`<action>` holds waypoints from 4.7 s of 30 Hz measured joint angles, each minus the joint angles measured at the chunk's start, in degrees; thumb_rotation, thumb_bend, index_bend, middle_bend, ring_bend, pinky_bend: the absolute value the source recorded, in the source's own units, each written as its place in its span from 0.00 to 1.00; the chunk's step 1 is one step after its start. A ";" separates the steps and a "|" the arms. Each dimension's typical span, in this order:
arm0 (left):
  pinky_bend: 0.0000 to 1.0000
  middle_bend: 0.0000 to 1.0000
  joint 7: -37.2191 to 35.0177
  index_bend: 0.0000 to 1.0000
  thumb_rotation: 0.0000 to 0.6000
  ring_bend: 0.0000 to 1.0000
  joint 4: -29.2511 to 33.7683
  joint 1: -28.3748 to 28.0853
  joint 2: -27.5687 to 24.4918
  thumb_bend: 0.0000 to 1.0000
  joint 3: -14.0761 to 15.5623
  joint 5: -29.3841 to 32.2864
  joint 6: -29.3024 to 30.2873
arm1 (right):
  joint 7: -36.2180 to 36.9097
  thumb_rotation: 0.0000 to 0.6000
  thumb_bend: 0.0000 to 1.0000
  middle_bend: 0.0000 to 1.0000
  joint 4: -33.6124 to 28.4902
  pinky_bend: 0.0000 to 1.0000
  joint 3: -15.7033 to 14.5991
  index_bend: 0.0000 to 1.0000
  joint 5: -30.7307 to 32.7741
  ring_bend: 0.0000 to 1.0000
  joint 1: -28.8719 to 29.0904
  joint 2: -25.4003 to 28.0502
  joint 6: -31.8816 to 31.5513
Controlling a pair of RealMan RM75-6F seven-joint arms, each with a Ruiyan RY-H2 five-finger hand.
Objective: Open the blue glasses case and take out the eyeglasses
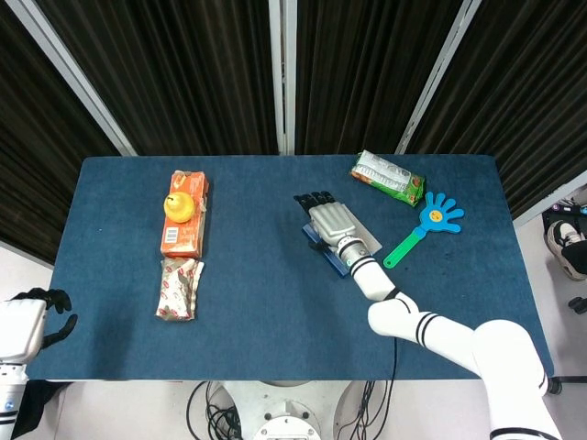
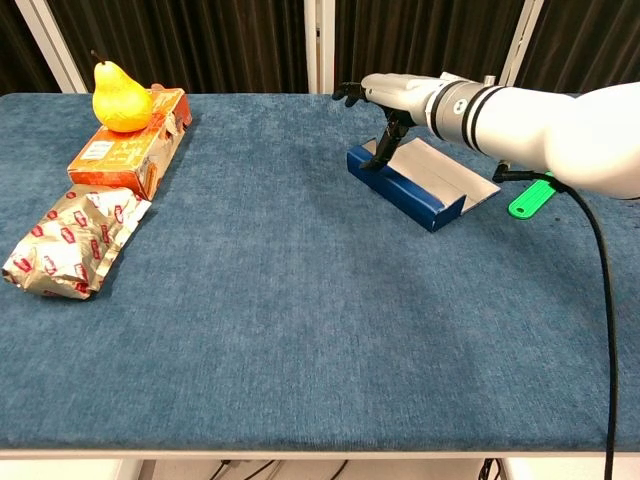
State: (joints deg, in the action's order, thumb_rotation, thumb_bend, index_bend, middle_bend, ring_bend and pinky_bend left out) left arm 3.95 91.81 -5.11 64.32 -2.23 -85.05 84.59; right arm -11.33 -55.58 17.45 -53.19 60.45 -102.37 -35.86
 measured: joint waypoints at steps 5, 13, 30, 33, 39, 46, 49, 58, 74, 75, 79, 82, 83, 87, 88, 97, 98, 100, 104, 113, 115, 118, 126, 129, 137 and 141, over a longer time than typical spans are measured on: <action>0.54 0.58 0.17 0.57 1.00 0.46 0.09 0.08 -0.02 0.28 0.07 -0.13 0.18 | 2.28 1.00 0.45 0.23 -11.39 0.00 -1.38 0.00 -2.98 0.00 -3.49 6.06 -1.70; 0.54 0.58 0.67 0.57 1.00 0.46 0.22 0.10 0.07 0.28 0.04 -0.06 0.26 | 8.30 1.00 0.59 0.28 -30.09 0.00 -7.33 0.00 -11.13 0.00 -13.26 20.23 -5.91; 0.54 0.58 0.65 0.57 1.00 0.46 0.19 0.12 0.12 0.28 0.01 -0.01 0.29 | 18.56 1.00 0.59 0.28 -29.92 0.00 -12.39 0.00 -22.06 0.00 -17.75 21.67 -7.67; 0.54 0.58 0.58 0.57 1.00 0.46 0.12 0.09 0.11 0.28 0.03 -0.05 0.23 | 19.14 1.00 0.59 0.28 -30.34 0.00 -12.41 0.00 -22.53 0.00 -17.80 21.62 -7.92; 0.54 0.58 0.71 0.57 1.00 0.46 0.21 0.12 0.11 0.28 0.04 -0.05 0.31 | 17.99 1.00 0.59 0.28 -30.04 0.00 -11.58 0.00 -22.68 0.00 -15.67 19.16 -6.15; 0.54 0.58 0.36 0.57 1.00 0.46 0.09 0.14 0.11 0.28 0.02 -0.02 0.29 | 13.93 1.00 0.59 0.26 -27.09 0.00 -9.01 0.00 -20.16 0.00 -11.63 12.82 -3.99; 0.54 0.58 0.20 0.57 1.00 0.46 0.04 0.12 0.07 0.28 0.05 -0.05 0.24 | 11.07 1.00 0.58 0.25 -24.94 0.00 -7.53 0.00 -17.67 0.00 -9.50 9.68 -3.21; 0.54 0.58 -0.12 0.57 1.00 0.46 -0.06 0.19 0.10 0.28 0.01 0.00 0.34 | 4.19 1.00 0.48 0.24 -20.07 0.00 -3.11 0.00 -9.94 0.00 -4.24 4.74 -2.58; 0.54 0.58 0.04 0.57 1.00 0.46 0.19 0.14 -0.03 0.28 0.03 0.13 0.12 | 2.29 1.00 0.39 0.25 -12.30 0.00 -3.83 0.22 -5.07 0.00 -2.55 7.83 1.33; 0.54 0.58 0.00 0.57 1.00 0.46 0.18 0.14 -0.04 0.28 0.03 0.12 0.12 | 2.06 1.00 0.39 0.25 -11.08 0.00 -4.05 0.23 -4.81 0.00 -2.05 7.06 1.92; 0.54 0.58 -0.23 0.57 1.00 0.46 0.15 0.14 -0.08 0.28 0.06 0.05 0.11 | 1.61 1.00 0.39 0.28 -8.03 0.00 -4.49 0.28 -4.26 0.00 -0.86 4.76 2.73; 0.54 0.58 -0.30 0.57 1.00 0.46 0.12 0.14 -0.10 0.28 0.08 0.01 0.09 | 1.63 1.00 0.38 0.29 -6.72 0.00 -4.56 0.32 -4.10 0.00 -0.41 3.83 2.83; 0.54 0.58 -0.34 0.57 1.00 0.46 0.12 0.13 -0.10 0.28 0.08 0.01 0.08 | 1.67 1.00 0.38 0.29 -6.43 0.00 -4.56 0.33 -4.06 0.00 -0.32 3.66 2.84; 0.54 0.58 -0.39 0.57 1.00 0.46 0.12 0.13 -0.12 0.28 0.08 0.02 0.06 | 2.06 1.00 0.38 0.30 -5.77 0.00 -4.40 0.36 -3.92 0.00 -0.06 3.25 2.83; 0.54 0.58 -0.40 0.57 1.00 0.46 0.13 0.12 -0.12 0.28 0.08 0.02 0.05 | 2.15 1.00 0.38 0.30 -5.72 0.00 -4.38 0.37 -3.94 0.00 -0.05 3.21 2.81; 0.53 0.58 -0.43 0.57 1.00 0.46 0.15 0.12 -0.12 0.28 0.07 0.04 0.05 | 2.18 1.00 0.42 0.31 -5.22 0.00 -4.32 0.42 -3.53 0.00 0.42 2.79 3.09; 0.53 0.58 -0.44 0.57 1.00 0.46 0.14 0.13 -0.13 0.28 0.07 0.05 0.05 | 2.19 1.00 0.43 0.31 -5.22 0.00 -4.30 0.42 -3.49 0.00 0.44 2.78 3.09; 0.53 0.58 -0.49 0.57 1.00 0.46 0.14 0.13 -0.13 0.28 0.08 0.04 0.04 | 2.19 1.00 0.44 0.31 -5.23 0.00 -4.27 0.42 -3.43 0.00 0.48 2.77 3.00; 0.53 0.58 -0.54 0.57 1.00 0.46 0.14 0.12 -0.15 0.28 0.07 0.03 0.02 | 2.15 1.00 0.46 0.32 -5.37 0.00 -4.22 0.43 -3.27 0.00 0.56 2.84 2.91; 0.53 0.58 -0.63 0.57 1.00 0.46 0.14 0.13 -0.18 0.28 0.10 0.03 0.01 | 1.75 1.00 0.47 0.32 -5.03 0.00 -4.24 0.48 -2.58 0.00 0.93 2.44 2.94; 0.53 0.58 -0.68 0.57 1.00 0.46 0.13 0.12 -0.18 0.28 0.09 0.03 0.00 | 1.70 1.00 0.47 0.33 -4.97 0.00 -4.20 0.51 -2.59 0.00 0.92 2.31 2.60; 0.53 0.58 -0.77 0.57 1.00 0.46 0.13 0.12 -0.19 0.28 0.09 0.03 0.00 | 1.67 1.00 0.48 0.33 -5.16 0.00 -4.11 0.54 -2.89 0.00 0.72 2.23 1.48; 0.52 0.58 -1.07 0.56 1.00 0.46 0.16 0.10 -0.31 0.28 0.16 -0.09 -0.07 | -0.09 1.00 0.48 0.33 -7.57 0.00 -4.74 0.57 -6.99 0.00 -1.93 1.90 -8.96; 0.52 0.58 -1.09 0.56 1.00 0.46 0.17 0.08 -0.36 0.28 0.18 -0.12 -0.13 | -1.50 1.00 0.48 0.33 -7.83 0.00 -5.57 0.57 -9.62 0.00 -3.84 0.87 -15.26; 0.52 0.58 -1.00 0.56 1.00 0.46 0.20 0.09 -0.33 0.28 0.17 -0.08 -0.10 | -2.52 1.00 0.48 0.33 -3.05 0.00 -7.44 0.57 -15.45 0.00 -8.21 -4.35 -23.59; 0.52 0.58 -0.92 0.56 1.00 0.46 0.24 0.07 -0.34 0.28 0.15 -0.04 -0.12 | -1.94 1.00 0.48 0.33 -0.58 0.00 -7.19 0.57 -16.64 0.00 -8.80 -6.00 -23.74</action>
State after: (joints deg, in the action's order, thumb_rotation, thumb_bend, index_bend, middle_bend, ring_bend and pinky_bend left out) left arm 3.04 92.05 -5.04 63.98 -2.08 -85.09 84.47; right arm -13.27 -56.16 10.26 -69.83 51.66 -108.37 -59.60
